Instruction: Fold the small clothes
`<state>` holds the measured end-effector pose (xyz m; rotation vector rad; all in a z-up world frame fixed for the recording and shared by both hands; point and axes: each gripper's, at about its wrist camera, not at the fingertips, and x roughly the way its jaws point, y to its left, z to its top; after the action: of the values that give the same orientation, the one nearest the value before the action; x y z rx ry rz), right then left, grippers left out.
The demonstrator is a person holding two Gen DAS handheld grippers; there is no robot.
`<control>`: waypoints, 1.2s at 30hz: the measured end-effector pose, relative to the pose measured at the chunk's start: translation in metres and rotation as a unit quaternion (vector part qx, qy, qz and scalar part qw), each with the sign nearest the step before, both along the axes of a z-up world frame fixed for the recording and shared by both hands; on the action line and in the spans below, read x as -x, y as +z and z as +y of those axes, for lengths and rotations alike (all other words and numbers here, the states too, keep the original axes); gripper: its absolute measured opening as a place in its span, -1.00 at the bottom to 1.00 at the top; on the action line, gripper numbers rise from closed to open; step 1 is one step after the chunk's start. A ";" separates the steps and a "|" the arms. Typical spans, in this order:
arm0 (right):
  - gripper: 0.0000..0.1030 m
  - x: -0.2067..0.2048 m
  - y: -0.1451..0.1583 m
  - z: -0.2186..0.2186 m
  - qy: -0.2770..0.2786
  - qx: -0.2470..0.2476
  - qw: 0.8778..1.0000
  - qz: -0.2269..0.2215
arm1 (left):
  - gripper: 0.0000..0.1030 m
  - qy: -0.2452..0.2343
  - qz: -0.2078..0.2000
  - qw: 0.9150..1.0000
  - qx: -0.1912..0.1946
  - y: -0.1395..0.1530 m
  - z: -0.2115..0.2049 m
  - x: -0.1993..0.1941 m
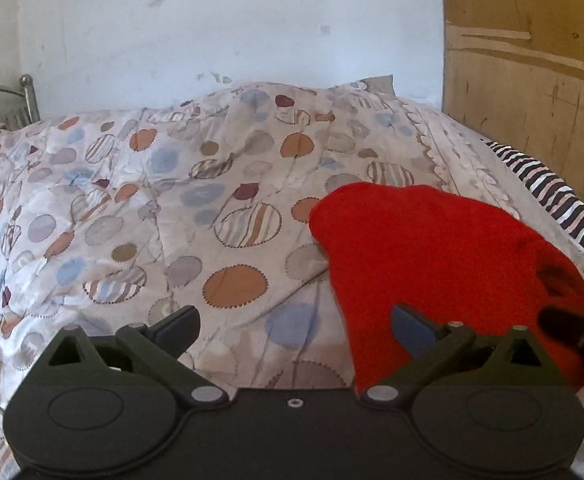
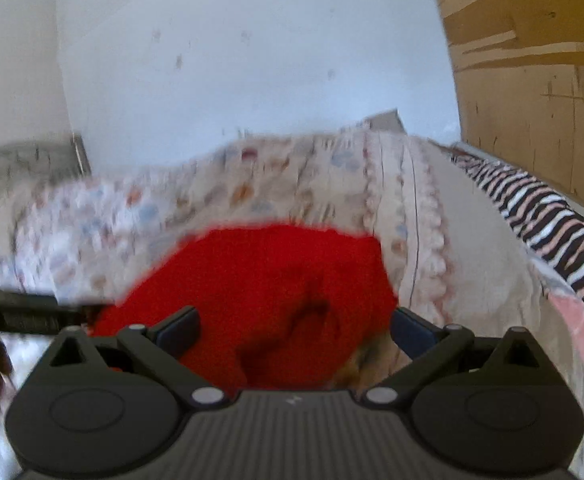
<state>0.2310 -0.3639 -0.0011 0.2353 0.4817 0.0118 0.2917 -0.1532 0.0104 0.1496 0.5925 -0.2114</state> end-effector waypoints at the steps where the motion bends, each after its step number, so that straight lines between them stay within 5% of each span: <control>1: 1.00 0.001 -0.007 0.002 0.003 0.002 1.000 0.007 | 0.97 -0.003 0.001 1.000 -0.005 -0.003 -0.001 0.001; 7: 0.99 0.014 -0.048 0.004 -0.008 -0.034 0.999 0.010 | 0.97 -0.011 -0.014 0.999 -0.045 -0.028 -0.006 0.010; 14: 0.99 0.022 -0.056 0.007 -0.024 -0.020 0.999 -0.012 | 0.94 -0.020 -0.012 0.999 -0.042 -0.026 -0.005 0.005; 20: 0.99 0.023 -0.058 0.003 -0.027 -0.035 0.999 -0.020 | 0.89 -0.031 -0.030 0.998 0.053 0.006 0.000 -0.007; 24: 0.99 0.025 -0.058 0.004 -0.029 -0.033 0.999 -0.024 | 0.89 -0.040 -0.038 0.998 0.035 0.008 -0.019 -0.031; 30: 0.99 0.028 -0.059 0.005 -0.030 -0.034 0.999 -0.026 | 0.90 -0.050 0.022 0.998 -0.007 -0.024 -0.037 -0.072; 36: 0.99 0.026 -0.060 0.006 -0.031 -0.029 0.999 -0.026 | 0.99 -0.029 0.065 0.996 0.056 -0.055 -0.021 -0.084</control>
<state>0.2050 -0.3575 -0.0607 0.3060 0.4223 -0.0291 0.3753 -0.1744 -0.0445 0.0442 0.7038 -0.3116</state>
